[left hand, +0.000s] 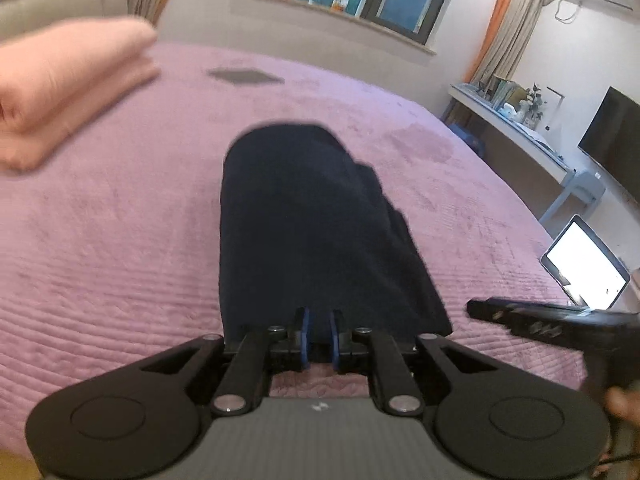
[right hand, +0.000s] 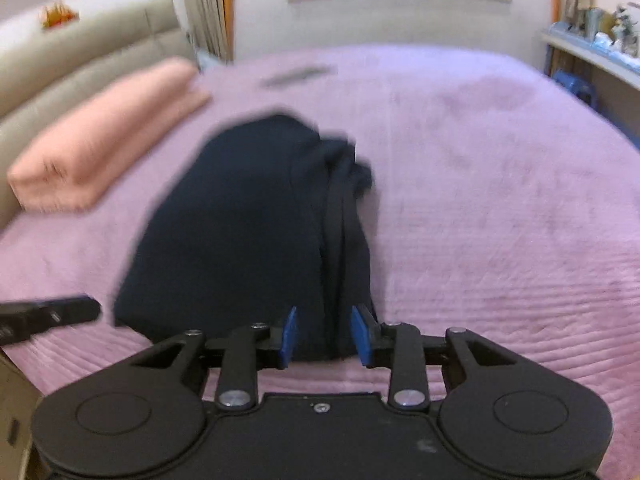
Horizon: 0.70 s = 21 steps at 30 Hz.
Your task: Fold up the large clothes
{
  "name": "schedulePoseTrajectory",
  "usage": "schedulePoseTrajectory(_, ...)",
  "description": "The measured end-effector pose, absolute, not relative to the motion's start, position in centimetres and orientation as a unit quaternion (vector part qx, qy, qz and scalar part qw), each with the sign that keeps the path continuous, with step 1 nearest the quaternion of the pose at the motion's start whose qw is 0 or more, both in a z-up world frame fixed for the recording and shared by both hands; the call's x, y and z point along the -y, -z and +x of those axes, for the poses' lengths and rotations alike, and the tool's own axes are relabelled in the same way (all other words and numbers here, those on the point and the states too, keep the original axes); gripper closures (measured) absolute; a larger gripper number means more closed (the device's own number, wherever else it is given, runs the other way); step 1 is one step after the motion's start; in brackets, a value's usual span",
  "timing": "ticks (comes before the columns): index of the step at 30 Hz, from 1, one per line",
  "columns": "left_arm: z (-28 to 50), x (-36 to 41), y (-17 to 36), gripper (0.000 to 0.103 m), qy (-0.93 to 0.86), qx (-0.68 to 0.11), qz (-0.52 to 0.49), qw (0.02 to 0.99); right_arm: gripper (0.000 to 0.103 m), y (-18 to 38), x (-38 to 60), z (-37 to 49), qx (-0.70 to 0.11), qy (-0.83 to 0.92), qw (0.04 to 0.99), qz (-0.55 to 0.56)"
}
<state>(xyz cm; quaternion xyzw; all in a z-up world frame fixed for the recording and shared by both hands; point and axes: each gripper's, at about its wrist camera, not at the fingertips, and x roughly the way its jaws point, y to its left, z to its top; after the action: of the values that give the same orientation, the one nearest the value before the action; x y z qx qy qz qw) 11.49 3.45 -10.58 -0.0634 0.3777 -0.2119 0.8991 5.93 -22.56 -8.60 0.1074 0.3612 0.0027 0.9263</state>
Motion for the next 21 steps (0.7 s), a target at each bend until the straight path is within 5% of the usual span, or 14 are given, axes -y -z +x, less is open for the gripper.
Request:
schedulePoseTrajectory(3,9.6,-3.3,6.3,0.078,0.208,-0.343,-0.060,0.914,0.024,4.2,22.0,4.5,-0.321,-0.009,0.941,0.110)
schedulePoseTrajectory(5,8.4,-3.1,3.3,0.064,0.194,-0.315,-0.056,0.927,0.023,1.8,21.1,3.3,-0.301,-0.010,0.949,0.093)
schedulePoseTrajectory(7,7.1,-2.9,0.6,0.038,0.172,-0.285,-0.053,0.942,0.021,0.1,19.9,3.2,-0.303,0.011,0.951,0.068)
schedulePoseTrajectory(9,5.9,-3.0,-1.4,0.028,0.170,-0.258,-0.059,0.949,0.020,-0.9,19.1,3.3,-0.315,0.024,0.947,0.059)
schedulePoseTrajectory(21,3.3,-2.8,-3.9,0.015,0.092,-0.294,-0.024,0.951,0.020,-1.8,17.9,1.3,-0.338,0.042,0.939,0.051)
